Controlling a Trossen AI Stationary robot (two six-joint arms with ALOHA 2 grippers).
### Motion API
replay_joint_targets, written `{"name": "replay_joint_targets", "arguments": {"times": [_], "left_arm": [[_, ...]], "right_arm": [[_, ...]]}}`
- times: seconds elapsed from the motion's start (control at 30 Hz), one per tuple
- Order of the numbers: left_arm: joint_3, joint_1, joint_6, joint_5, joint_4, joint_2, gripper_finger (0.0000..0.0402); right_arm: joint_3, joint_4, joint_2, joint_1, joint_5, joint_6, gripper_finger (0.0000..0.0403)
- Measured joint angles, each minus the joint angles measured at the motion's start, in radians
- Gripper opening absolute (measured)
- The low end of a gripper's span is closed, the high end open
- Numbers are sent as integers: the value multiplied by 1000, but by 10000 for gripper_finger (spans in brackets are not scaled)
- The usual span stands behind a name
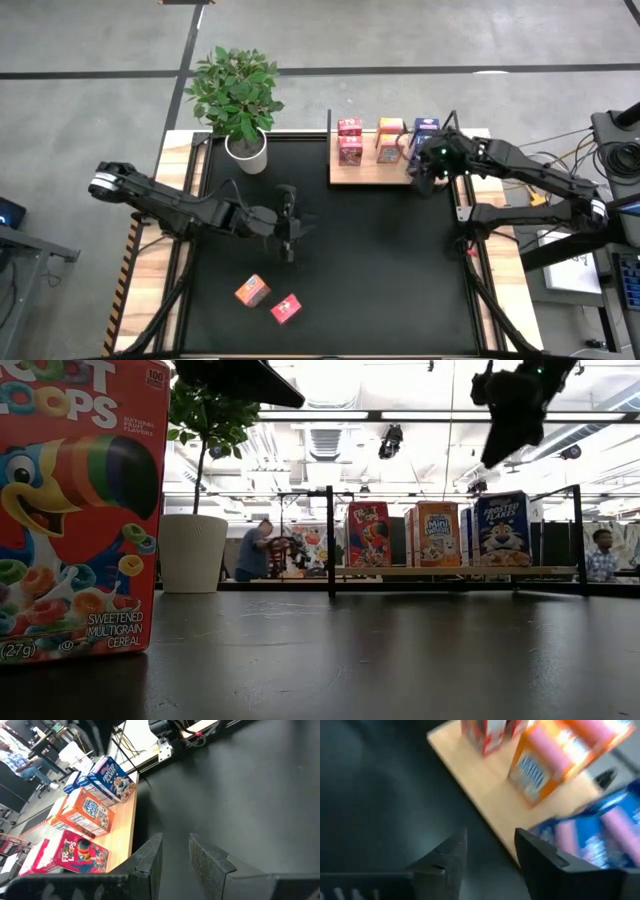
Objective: Stack cereal on shelf
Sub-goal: Put the blue cereal box on the shelf aligned with the other blue cereal box
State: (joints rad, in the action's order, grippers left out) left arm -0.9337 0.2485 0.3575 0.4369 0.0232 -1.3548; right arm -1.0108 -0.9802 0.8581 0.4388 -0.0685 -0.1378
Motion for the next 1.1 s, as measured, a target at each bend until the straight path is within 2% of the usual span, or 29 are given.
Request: {"name": "replay_joint_targets", "arguments": {"times": [0.23,0.4,0.5,0.83,1.03,1.1], "left_arm": [[6,0,0,0,2,0,80],[8,0,-3,0,2,-1,80],[9,0,-4,0,2,-1,80],[12,0,-11,0,1,-1,80],[12,0,-11,0,1,-1,80],[12,0,-11,0,1,-1,80]], "right_arm": [[87,-78,2,-31,-30,-82,77],[105,-117,2,-30,-198,-87,33],[105,-116,2,-31,-258,-68,14],[105,-130,2,-30,-330,-16,9],[106,-225,-1,-30,-450,48,9],[106,-228,-10,-29,-457,50,9]]}}
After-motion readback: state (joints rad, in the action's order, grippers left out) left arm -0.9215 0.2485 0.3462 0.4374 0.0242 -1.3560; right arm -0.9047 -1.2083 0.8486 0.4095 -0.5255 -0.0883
